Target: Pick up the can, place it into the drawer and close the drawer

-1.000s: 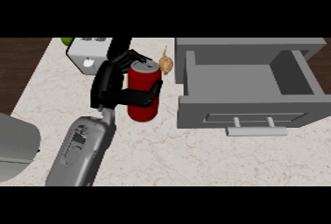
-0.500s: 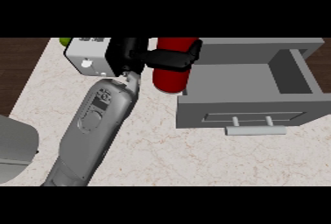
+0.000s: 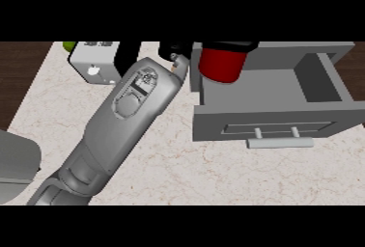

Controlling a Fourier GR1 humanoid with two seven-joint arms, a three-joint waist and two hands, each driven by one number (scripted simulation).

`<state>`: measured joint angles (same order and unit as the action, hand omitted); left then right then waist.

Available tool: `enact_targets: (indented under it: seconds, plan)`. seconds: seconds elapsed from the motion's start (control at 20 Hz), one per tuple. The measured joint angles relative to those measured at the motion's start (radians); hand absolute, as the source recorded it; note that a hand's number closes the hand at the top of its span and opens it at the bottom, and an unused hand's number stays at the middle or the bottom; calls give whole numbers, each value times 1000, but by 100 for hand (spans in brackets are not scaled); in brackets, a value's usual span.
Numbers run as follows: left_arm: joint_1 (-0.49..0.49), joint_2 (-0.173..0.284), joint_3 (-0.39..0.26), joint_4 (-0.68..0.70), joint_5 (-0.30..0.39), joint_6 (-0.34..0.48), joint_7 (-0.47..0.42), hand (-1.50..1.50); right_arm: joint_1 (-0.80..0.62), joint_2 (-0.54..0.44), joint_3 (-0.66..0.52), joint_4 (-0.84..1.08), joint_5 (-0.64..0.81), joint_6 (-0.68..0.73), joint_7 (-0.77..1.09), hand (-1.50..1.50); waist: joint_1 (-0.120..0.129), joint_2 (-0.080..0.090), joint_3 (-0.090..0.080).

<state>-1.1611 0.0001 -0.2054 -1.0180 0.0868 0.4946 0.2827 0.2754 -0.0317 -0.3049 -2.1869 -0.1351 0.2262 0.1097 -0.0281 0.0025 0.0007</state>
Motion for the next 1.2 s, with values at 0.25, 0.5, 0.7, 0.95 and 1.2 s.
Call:
enact_targets:
  seconds: [0.25, 0.5, 0.7, 0.95, 1.2]
  plan:
    - [-118, 0, -23, 149, 62, 31, -30, 150, 9, 2, 9, -10, 1, 4, 0, -150, -8, 2, 0]
    - [-214, 0, -40, 290, 115, 43, -67, 150, -16, 3, 23, -10, 17, -8, 17, -150, -16, 6, 1]
    - [-267, 0, -80, 371, 173, 65, -94, 150, -29, 1, 30, -6, 22, -6, 20, -150, -25, 7, 1]
    - [-298, 0, -129, 458, 238, 75, -143, 150, -61, 2, 42, 10, 36, -17, 34, -150, -37, 11, 1]
    - [-309, 0, -189, 515, 302, 93, -180, 150, -88, -3, 41, 36, 44, -19, 25, -150, -50, 15, 2]
